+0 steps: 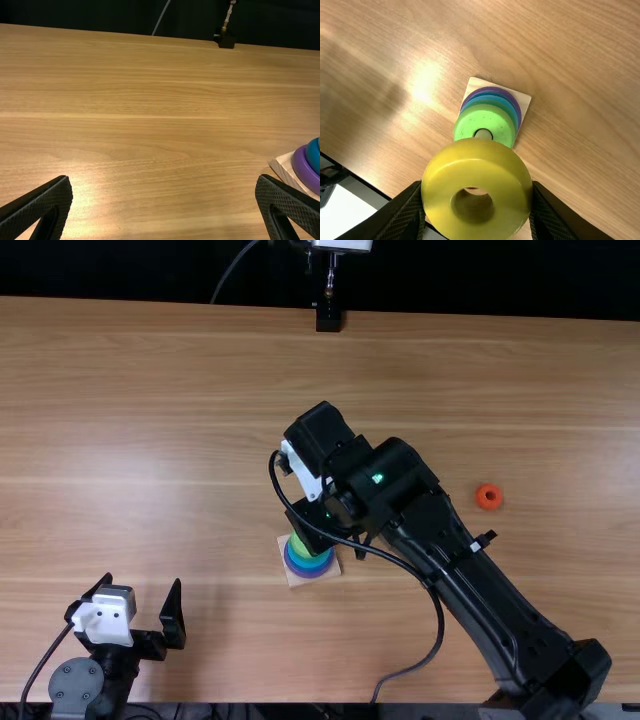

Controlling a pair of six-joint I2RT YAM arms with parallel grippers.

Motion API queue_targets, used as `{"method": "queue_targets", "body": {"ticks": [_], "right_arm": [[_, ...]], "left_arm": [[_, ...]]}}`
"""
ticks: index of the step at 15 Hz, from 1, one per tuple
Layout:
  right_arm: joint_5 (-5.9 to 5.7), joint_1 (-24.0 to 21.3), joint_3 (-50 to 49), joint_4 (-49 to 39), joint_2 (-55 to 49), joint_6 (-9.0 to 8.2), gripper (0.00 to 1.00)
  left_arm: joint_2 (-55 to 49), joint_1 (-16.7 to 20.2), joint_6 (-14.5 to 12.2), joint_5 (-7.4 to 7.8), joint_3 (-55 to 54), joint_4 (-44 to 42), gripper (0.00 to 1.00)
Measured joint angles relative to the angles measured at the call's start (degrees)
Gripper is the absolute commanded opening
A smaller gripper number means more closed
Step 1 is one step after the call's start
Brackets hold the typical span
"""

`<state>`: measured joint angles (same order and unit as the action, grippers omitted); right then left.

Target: Build the Hanoi tower: stack the rings onto the peg from bottom to top in this color order: purple, dark blue, light blue, dark green, light green, yellow, orange.

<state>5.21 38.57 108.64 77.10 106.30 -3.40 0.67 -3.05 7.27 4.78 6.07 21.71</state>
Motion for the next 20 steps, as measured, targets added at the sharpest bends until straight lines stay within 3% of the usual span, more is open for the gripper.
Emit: {"method": "queue_targets", "body": {"ticks": [10, 11, 12, 13, 15, 17, 20], "right_arm": [[-0.31, 1.07, -0.09, 0.15, 4.37, -0.11, 0.00], [-0.33, 1.07, -0.28, 0.17, 4.42, -0.13, 0.35], [-0.31, 1.09, -0.28, 0.13, 4.42, -0.26, 0.81], [-0.35, 1.09, -0.28, 0.11, 4.42, -0.96, 1.00], [-0.31, 1.07, -0.28, -0.04, 4.42, -4.11, 1.00], [-0.31, 1.09, -0.28, -0.28, 4.42, -5.95, 1.00], [-0.33, 1.09, 0.76, -0.28, 4.42, -7.04, 1.00]], "left_arm": [[0.00, 0.02, 0.00, 0.00, 0.00, 0.02, 1.00], [0.00, 0.00, -0.02, -0.02, -0.02, 0.00, 1.00], [0.00, 0.00, 0.00, -0.02, 0.00, 0.00, 1.00], [0.00, 0.02, -0.02, 0.02, -0.02, 0.00, 1.00], [0.00, 0.00, 0.02, 0.00, -0.02, -0.02, 1.00], [0.00, 0.00, 0.00, 0.00, -0.02, 0.00, 1.00], [0.00, 0.00, 0.00, 0.00, 0.00, 0.00, 1.00]]}}
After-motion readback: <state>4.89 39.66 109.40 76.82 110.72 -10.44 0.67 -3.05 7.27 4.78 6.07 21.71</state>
